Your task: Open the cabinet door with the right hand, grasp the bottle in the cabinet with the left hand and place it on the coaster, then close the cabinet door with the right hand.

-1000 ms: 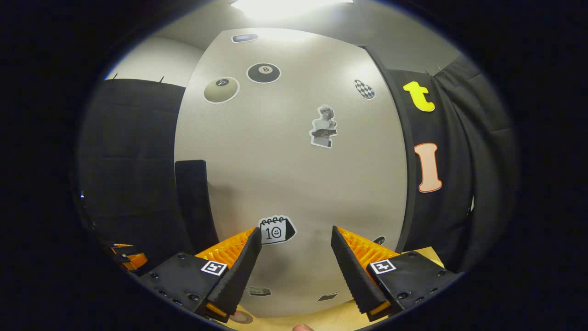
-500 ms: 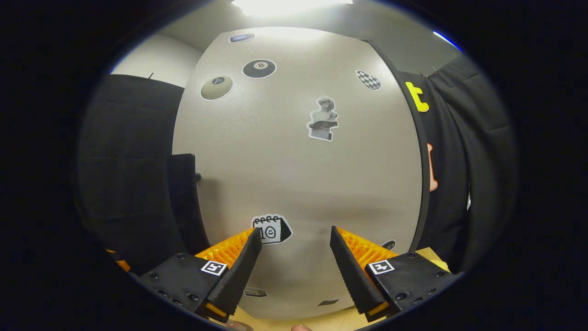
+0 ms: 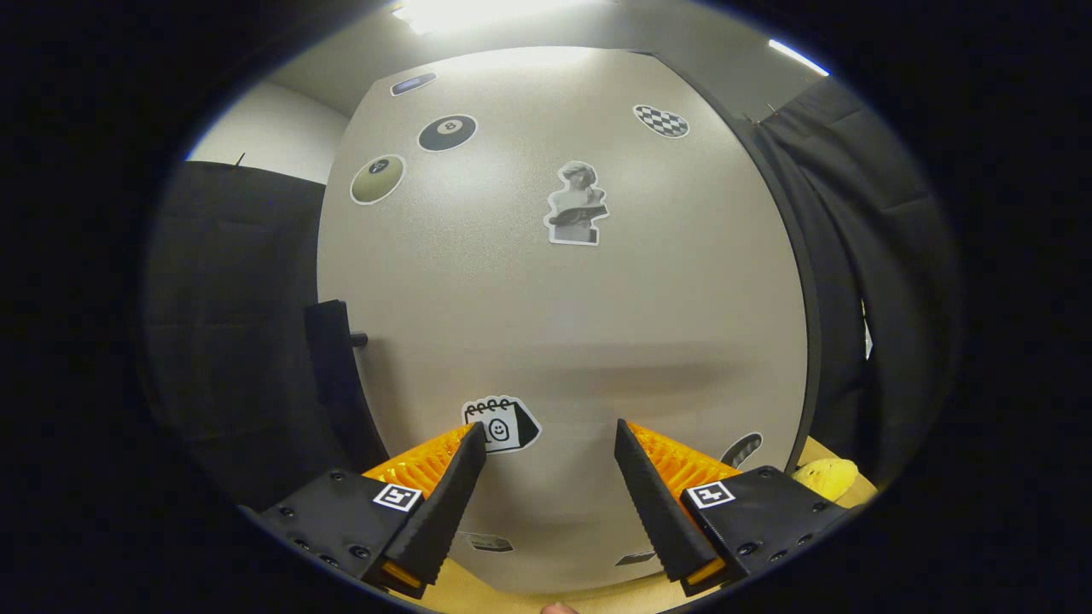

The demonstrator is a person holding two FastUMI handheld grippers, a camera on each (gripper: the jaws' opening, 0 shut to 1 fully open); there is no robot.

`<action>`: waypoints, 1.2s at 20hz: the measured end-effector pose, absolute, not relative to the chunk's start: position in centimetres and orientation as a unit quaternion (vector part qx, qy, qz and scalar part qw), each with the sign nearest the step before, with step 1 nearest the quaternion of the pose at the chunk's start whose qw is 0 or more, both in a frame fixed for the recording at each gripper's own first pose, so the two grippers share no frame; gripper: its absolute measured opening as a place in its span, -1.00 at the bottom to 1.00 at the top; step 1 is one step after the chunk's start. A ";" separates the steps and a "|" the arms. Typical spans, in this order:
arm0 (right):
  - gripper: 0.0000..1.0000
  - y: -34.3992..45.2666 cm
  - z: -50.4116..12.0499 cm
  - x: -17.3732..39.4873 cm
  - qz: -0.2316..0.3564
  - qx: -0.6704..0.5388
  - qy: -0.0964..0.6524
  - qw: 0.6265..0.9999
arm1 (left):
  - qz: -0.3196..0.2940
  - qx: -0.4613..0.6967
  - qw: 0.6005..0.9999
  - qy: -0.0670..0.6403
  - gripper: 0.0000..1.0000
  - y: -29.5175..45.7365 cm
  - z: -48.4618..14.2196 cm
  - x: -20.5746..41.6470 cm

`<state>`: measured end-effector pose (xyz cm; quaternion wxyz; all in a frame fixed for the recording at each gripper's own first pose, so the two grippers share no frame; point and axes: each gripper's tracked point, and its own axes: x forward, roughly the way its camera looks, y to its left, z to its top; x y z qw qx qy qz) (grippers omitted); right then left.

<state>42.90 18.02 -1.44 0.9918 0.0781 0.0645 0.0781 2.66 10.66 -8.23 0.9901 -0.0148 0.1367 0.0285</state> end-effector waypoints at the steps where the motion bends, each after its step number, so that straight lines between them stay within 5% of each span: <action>1: 0.93 18.0 -1.5 43.1 0.074 0.080 0.066 0.992 | 0.029 -0.015 0.990 0.139 0.67 10.7 -8.2 2.7; 8: 0.94 17.9 -0.6 40.7 0.052 0.068 0.060 0.994 | -0.002 -0.015 0.990 0.142 0.63 9.7 -8.0 2.9; 24: 0.93 1.2 3.7 19.2 0.062 0.032 0.024 0.997 | -0.089 0.008 0.994 0.070 0.62 4.2 -4.5 3.4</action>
